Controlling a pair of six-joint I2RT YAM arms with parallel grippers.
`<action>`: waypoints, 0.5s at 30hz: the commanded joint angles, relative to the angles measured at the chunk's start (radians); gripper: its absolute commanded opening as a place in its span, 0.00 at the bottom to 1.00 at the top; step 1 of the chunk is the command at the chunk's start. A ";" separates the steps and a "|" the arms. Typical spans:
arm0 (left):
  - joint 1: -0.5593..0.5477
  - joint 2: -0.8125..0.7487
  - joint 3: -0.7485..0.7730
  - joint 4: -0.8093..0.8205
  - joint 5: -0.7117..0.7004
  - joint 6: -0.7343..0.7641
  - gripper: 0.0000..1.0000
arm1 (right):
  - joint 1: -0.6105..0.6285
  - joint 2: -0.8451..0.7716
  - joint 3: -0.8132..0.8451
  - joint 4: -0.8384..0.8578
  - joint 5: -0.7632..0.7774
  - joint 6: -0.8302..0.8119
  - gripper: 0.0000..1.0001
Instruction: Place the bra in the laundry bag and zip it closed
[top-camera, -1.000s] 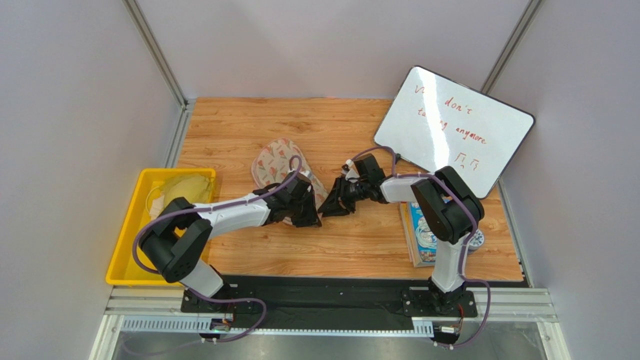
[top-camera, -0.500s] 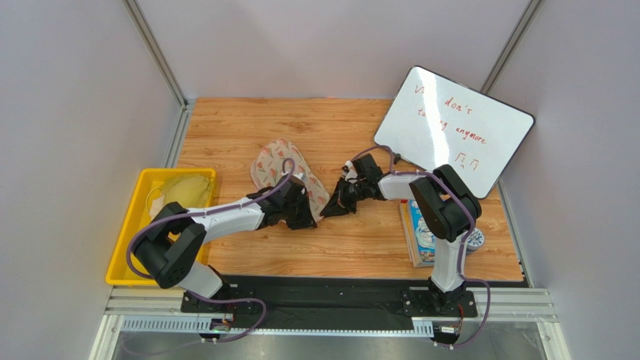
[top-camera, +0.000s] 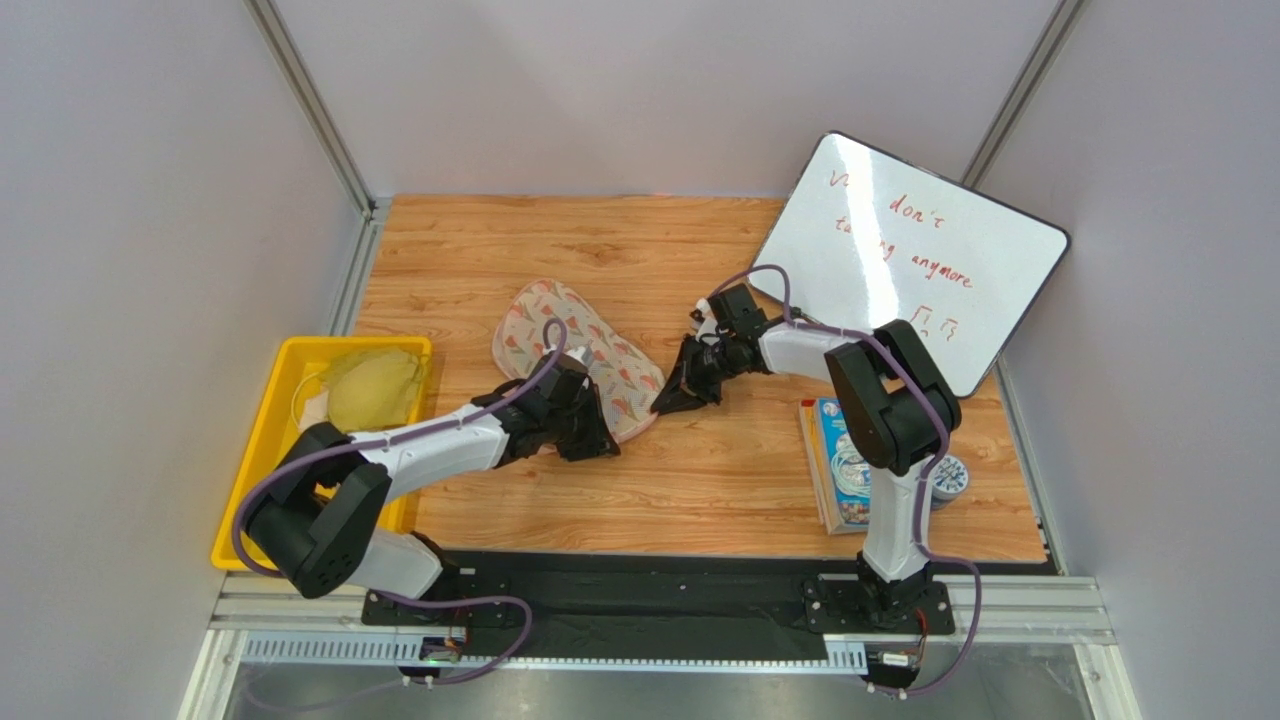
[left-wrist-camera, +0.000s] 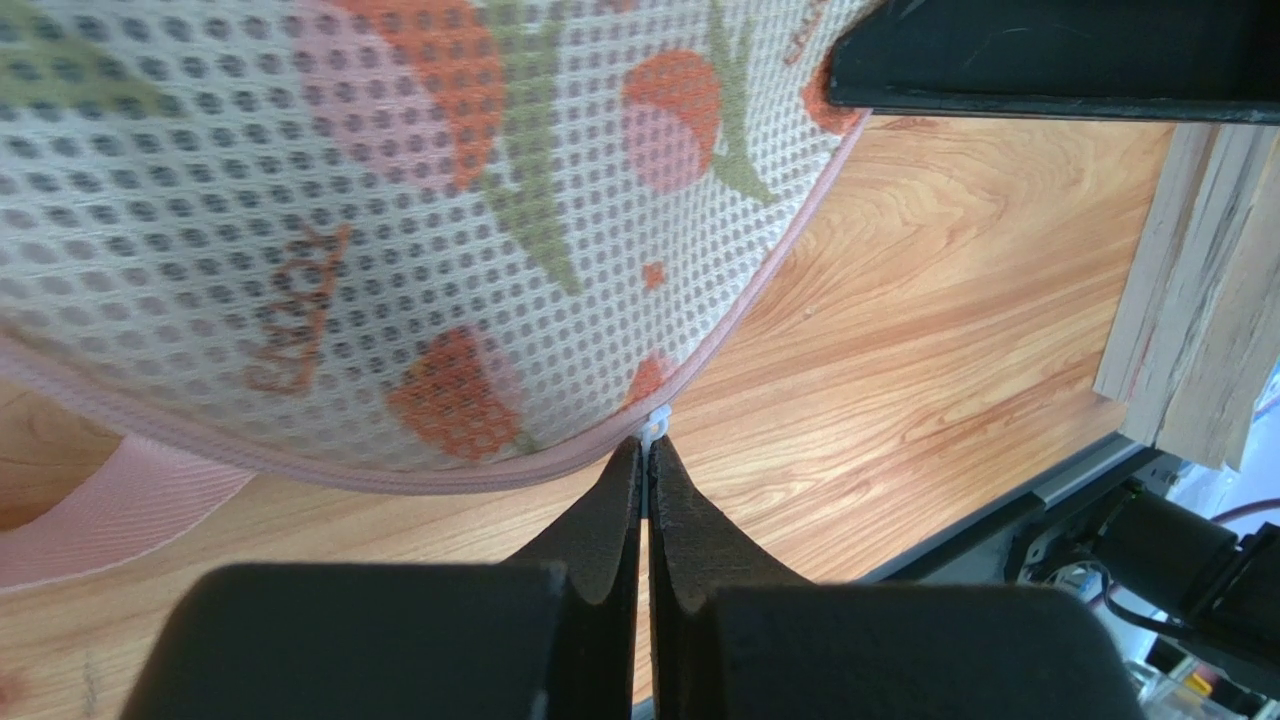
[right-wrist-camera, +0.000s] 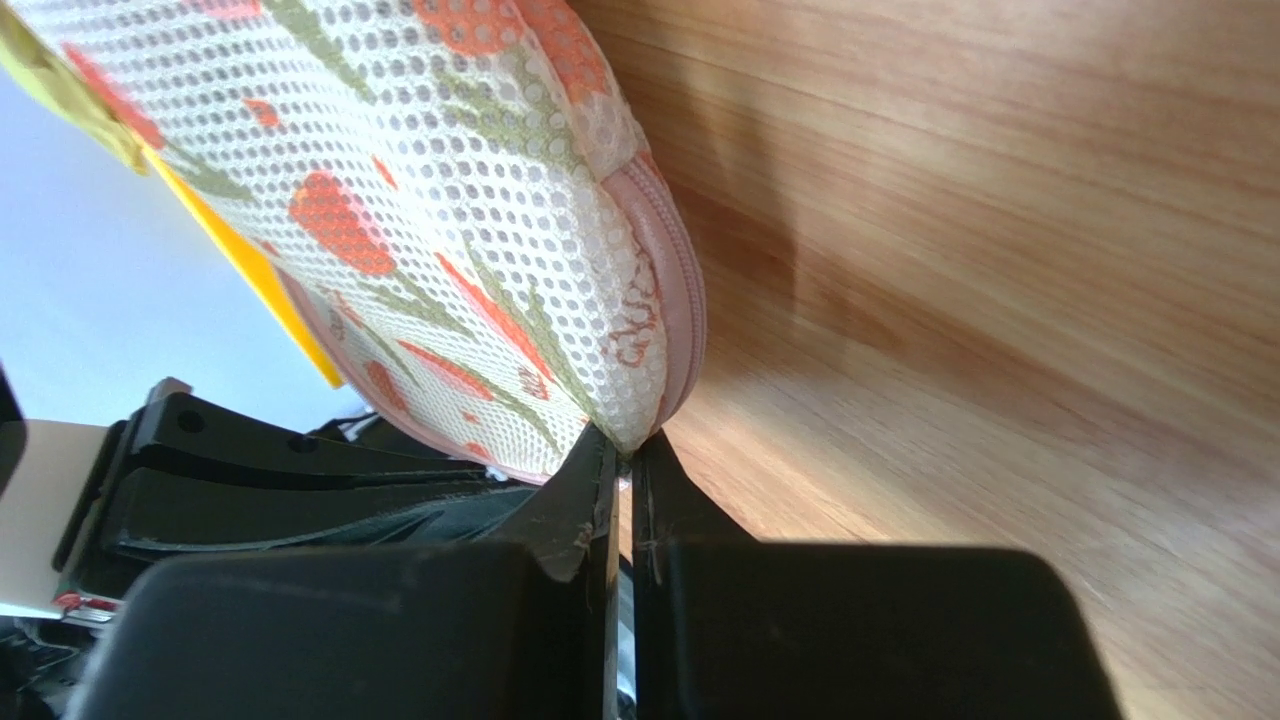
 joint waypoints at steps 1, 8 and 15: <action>0.003 0.008 0.029 -0.042 -0.006 0.019 0.00 | -0.029 -0.019 0.051 -0.089 0.099 -0.100 0.00; 0.135 0.009 0.053 -0.275 -0.101 0.009 0.00 | -0.061 0.006 0.155 -0.238 0.152 -0.229 0.00; 0.164 0.044 0.182 -0.352 0.029 0.111 0.00 | -0.061 0.039 0.245 -0.341 0.266 -0.327 0.00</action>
